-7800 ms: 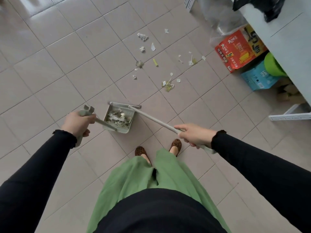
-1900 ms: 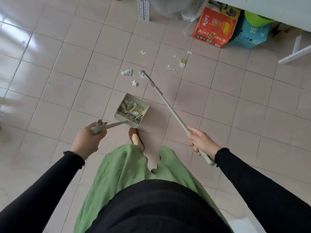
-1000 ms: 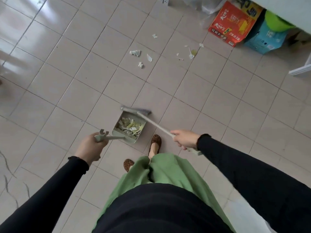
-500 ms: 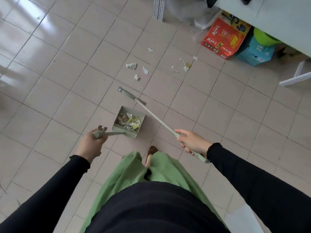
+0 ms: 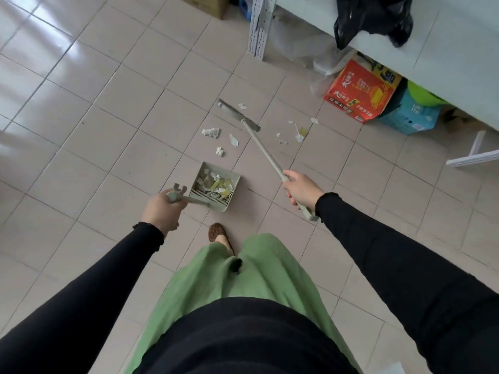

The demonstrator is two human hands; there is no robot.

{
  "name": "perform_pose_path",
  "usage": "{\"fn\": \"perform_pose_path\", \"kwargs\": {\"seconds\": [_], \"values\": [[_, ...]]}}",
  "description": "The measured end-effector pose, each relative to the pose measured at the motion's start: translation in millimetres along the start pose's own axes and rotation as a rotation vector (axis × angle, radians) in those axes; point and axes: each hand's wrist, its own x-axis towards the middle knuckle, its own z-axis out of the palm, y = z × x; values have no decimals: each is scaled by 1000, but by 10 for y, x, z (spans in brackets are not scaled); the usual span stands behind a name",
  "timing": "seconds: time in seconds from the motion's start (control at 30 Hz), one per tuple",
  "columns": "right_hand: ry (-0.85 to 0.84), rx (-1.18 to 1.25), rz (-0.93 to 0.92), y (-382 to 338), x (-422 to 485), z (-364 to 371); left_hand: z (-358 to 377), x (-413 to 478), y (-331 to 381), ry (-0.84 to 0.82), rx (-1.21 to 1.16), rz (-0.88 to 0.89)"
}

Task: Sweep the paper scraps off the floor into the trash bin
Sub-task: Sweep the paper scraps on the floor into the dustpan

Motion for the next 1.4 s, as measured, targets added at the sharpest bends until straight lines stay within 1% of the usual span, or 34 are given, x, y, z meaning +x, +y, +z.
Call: {"fn": "perform_pose_path", "kwargs": {"seconds": [0.23, 0.4, 0.47, 0.6, 0.7, 0.8, 0.83, 0.9, 0.97, 1.07, 1.2, 1.3, 1.4], "values": [[-20, -231, -69, -770, 1068, -259, 143, 324, 504, -7, -31, -35], [-103, -558, -122, -1170, 1633, -458, 306, 368, 751, 44, -72, -95], [-130, -705, -133, -1195, 1766, -612, 381, 359, 862, 56, -71, -103], [-156, -1002, -192, -965, 1856, -1147, 502, 368, 1054, 68, -35, -110], [-116, -1076, -220, -825, 1758, -1652, 568, 428, 1155, 92, -45, -148], [-157, -1065, -219, -646, 1616, -2087, 593, 485, 1227, 97, -44, -173], [-185, -1001, -188, -582, 1526, -2185, 594, 492, 1255, 90, -33, -174], [-203, -787, -101, -465, 1336, -2282, 589, 490, 1321, 68, 0, -162], [-189, -631, -72, -453, 1227, -2195, 575, 479, 1376, 42, 40, -143], [-178, -495, -75, -495, 1282, -1786, 539, 488, 1447, -4, 90, -121], [-316, -475, 32, -474, 1232, -1201, 533, 522, 1522, -5, 133, -139], [-444, -372, 92, -364, 969, -1276, 551, 523, 1541, 10, 124, -150], [-483, -341, 103, -200, 570, -1559, 560, 487, 1495, 8, 104, -161]]}}
